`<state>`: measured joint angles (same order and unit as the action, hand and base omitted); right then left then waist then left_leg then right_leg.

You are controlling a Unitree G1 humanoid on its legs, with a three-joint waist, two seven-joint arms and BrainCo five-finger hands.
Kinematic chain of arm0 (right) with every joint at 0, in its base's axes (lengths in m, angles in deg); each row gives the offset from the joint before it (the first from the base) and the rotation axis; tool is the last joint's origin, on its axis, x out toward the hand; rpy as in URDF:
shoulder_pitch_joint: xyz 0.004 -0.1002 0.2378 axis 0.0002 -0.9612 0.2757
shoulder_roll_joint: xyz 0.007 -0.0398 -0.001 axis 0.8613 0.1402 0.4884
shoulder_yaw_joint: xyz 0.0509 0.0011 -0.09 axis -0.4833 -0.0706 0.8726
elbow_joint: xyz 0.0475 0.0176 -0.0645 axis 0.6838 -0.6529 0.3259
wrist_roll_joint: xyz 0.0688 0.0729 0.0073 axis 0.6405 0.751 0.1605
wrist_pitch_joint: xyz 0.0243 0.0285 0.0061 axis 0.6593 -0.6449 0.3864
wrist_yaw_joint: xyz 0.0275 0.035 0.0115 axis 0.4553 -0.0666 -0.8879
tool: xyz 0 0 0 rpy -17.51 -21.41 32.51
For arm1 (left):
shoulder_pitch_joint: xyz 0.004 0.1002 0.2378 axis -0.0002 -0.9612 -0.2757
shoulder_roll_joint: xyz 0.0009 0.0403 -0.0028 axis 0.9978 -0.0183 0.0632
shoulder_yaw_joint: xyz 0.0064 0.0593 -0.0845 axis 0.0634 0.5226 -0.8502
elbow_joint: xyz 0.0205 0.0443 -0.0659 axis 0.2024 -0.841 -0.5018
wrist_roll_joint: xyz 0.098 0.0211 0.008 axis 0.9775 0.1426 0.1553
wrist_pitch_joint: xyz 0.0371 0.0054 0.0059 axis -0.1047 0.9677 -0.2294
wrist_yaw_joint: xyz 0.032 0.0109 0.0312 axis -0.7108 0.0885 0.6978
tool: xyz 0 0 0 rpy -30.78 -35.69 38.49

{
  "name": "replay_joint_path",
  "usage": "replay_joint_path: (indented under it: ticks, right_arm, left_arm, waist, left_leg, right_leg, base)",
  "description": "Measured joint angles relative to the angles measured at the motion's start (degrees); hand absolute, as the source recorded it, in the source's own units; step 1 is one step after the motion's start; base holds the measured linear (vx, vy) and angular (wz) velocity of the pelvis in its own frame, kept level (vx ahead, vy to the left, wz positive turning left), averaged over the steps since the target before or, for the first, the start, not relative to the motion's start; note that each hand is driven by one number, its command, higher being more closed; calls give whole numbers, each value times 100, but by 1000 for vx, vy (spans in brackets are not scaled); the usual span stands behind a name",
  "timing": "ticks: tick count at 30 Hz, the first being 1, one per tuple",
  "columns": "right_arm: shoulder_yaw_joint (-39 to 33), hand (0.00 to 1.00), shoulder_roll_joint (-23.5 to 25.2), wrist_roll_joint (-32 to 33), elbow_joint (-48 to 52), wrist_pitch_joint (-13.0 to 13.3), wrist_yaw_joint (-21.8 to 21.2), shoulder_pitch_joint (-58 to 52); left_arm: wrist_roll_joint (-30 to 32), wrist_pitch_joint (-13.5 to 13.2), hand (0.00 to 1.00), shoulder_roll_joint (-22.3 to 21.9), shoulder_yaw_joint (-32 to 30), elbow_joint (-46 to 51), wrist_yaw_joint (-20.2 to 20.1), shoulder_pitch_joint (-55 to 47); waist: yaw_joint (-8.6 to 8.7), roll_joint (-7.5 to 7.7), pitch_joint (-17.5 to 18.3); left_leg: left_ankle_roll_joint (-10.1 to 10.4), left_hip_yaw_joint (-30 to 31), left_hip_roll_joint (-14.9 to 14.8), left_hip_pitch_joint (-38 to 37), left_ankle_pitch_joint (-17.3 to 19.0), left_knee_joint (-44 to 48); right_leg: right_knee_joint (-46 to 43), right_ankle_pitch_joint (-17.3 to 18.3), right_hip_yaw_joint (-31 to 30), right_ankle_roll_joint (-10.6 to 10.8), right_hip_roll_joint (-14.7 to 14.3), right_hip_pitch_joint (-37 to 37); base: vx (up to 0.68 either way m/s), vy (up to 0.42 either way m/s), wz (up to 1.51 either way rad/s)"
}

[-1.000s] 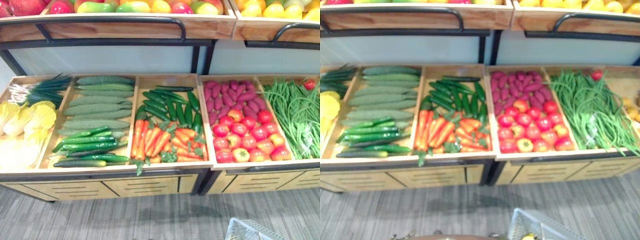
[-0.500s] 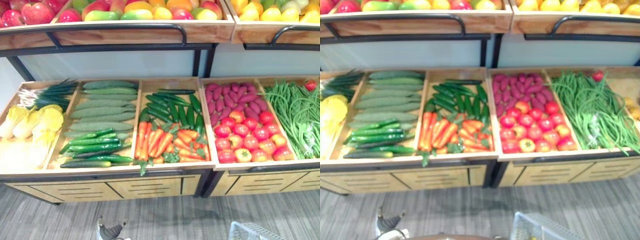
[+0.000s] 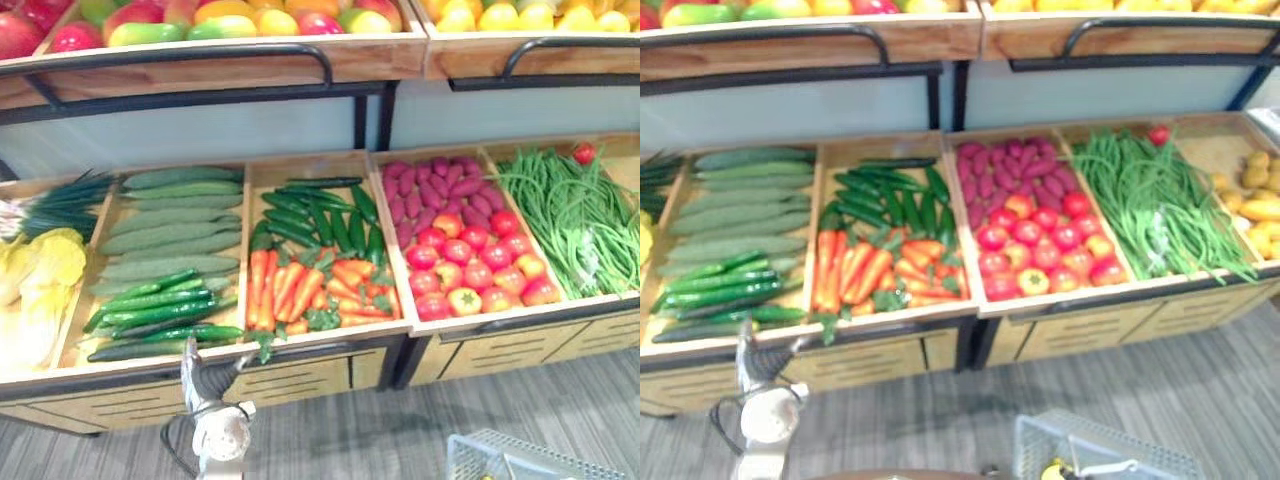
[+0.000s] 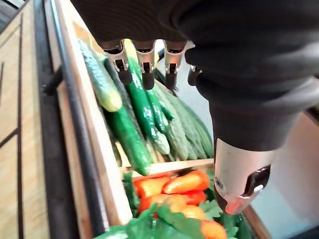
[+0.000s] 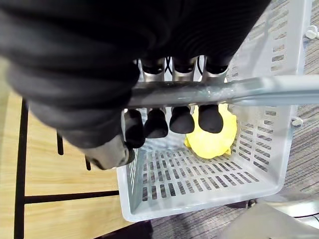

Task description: Pick vegetable in the basket

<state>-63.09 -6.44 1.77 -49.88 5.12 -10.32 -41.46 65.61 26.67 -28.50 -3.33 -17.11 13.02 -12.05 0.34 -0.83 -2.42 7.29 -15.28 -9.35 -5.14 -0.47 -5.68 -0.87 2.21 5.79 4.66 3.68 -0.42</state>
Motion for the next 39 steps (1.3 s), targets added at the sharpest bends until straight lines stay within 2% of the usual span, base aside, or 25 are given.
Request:
replay_joint_path:
  ticks: [1,3,10,17,20,27,28,31,39]
  right_arm:
    - [-5,100,-21,-22,2,0,-5,2]
    - [-10,100,-25,-23,3,0,-7,1]
    - [-4,100,-75,-29,67,-8,-81,22]
    - [20,100,-162,-30,195,-5,-114,227]
    - [80,100,-216,-29,359,-7,-122,339]
    - [229,100,-371,-26,487,-3,-202,470]
    - [238,100,-370,-27,575,0,-211,472]
    - [247,100,-370,-21,636,9,-219,509]
    - [440,100,-370,-13,761,50,-213,514]
  left_arm:
    - [25,21,0,1,-5,67,46,71]
    - [216,33,0,35,-16,193,141,198]
    - [225,263,0,458,-44,268,155,581]
    - [340,417,0,930,0,-858,134,1549]
    - [333,482,0,1114,38,-1224,120,1861]
    - [316,532,0,1233,227,-1778,-77,2642]
    - [315,535,0,1275,282,-1852,-93,2755]
    - [311,588,0,1314,287,-2009,-92,2985]
    - [206,706,0,1322,286,-2431,-81,3344]
  waist:
    - [73,-9,5]
    - [110,-12,6]
    - [113,-20,5]
    - [153,-44,-109]
    - [276,-56,-239]
    - [296,-90,-520]
    - [355,-100,-553]
    - [409,-88,-653]
    - [411,-61,-841]
  left_leg:
    - [1,-16,-1,2,7,8]
    - [3,-47,-9,-1,18,20]
    - [-6,-283,-18,39,54,21]
    - [-11,-492,3,215,53,22]
    - [-11,-609,7,278,53,23]
    - [-11,-769,-2,341,53,24]
    - [-12,-768,2,397,52,24]
    - [-13,-804,8,413,51,24]
    - [-23,-902,22,509,42,25]
  right_leg:
    - [0,0,-15,0,-5,12]
    - [0,-2,-47,-2,-47,26]
    - [-23,-43,-303,-6,-87,219]
    - [-13,-156,-558,-7,-106,537]
    - [-29,-185,-649,-5,-120,678]
    - [-136,-197,-824,-10,-166,896]
    - [-155,-197,-832,-10,-164,958]
    - [-221,-196,-878,-11,-167,1033]
    - [-340,-196,-953,-10,-170,1242]
  base:
    - [44,2,-8]
    - [42,-10,-8]
    - [15,2,-17]
    - [6,4,-18]
    - [16,-3,-21]
    - [27,-11,-15]
    - [8,-12,-5]
    - [11,-8,-7]
    - [1,-6,-6]
